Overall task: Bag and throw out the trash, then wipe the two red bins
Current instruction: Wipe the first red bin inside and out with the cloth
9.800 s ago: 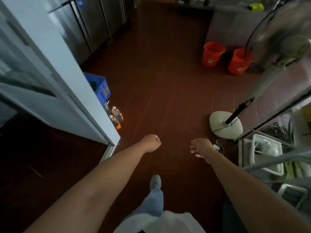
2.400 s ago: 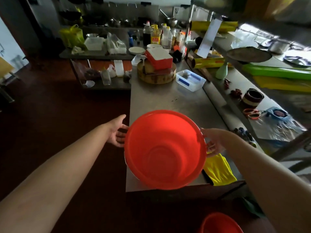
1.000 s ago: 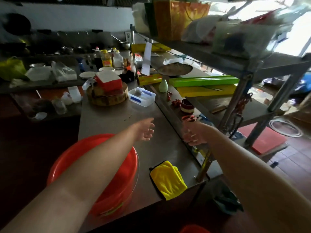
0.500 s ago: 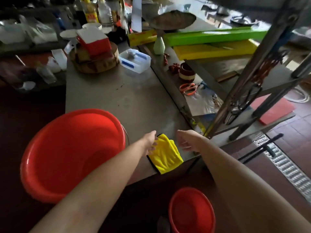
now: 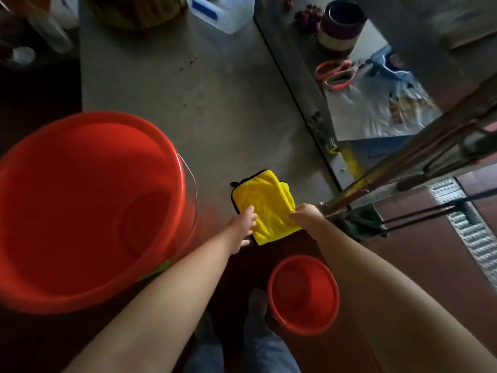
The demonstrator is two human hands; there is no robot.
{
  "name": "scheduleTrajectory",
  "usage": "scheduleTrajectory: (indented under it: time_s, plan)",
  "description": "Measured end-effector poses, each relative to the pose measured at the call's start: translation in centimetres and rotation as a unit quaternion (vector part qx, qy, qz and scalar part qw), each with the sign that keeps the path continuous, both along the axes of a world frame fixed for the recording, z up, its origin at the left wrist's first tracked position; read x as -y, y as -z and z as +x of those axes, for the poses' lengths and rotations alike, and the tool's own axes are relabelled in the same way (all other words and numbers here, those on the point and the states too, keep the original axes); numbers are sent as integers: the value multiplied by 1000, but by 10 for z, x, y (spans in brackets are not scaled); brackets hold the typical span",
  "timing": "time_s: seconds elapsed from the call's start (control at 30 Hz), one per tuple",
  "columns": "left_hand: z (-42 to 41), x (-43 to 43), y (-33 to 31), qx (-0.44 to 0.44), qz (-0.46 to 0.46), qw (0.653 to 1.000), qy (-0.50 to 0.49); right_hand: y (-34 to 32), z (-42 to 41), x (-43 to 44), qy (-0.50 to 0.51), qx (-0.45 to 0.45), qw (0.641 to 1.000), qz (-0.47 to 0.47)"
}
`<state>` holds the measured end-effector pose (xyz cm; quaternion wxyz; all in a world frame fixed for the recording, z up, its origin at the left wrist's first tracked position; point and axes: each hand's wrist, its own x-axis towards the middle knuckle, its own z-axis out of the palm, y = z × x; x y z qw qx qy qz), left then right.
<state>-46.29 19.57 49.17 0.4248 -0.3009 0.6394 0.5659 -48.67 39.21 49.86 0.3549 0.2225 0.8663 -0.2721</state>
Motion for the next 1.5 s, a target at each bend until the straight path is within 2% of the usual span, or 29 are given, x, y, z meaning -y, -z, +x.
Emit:
scheduleTrajectory:
  time_s: [0.23,0.4,0.47,0.57,0.67,0.83,0.97,1.07,1.13,1.23,1.37,1.43,1.5]
  plan:
    - [-4,-2,5,15,4,1000,-3,20,3,-3,57,52,997,-17]
    - [-1,-2,0,15,-1,1000,6,26,11,2,156,35,983,-89]
    - [1,-3,-4,13,-11,1000,17,21,10,6,161,16,983,-91]
    - [1,-4,-16,-6,-39,998,41,1,4,7,85,-19,993,-80]
    - [-6,-10,-45,-74,-89,990,80,-41,-9,11,-71,-44,997,5]
    - [-35,-14,-123,-243,-162,944,151,-140,-30,24,-214,-133,963,99]
    - [-50,-4,-198,-350,-134,903,208,-225,-40,31,-313,-197,918,141]
    - [-58,11,-251,-431,-147,835,308,-290,-49,38,-366,-233,885,167]
    - [-64,26,-281,-470,-196,782,361,-334,-52,44,-378,-250,874,177]
    - [-72,54,-318,-519,-247,732,366,-390,-54,57,-384,-274,867,163]
    - [-76,97,-353,-563,-217,730,322,-444,-54,86,-425,-304,836,170]
    - [-73,119,-364,-565,-198,750,281,-459,-53,100,-403,-312,849,139]
    - [-67,139,-371,-566,-174,767,246,-464,-53,116,-350,-327,876,57]
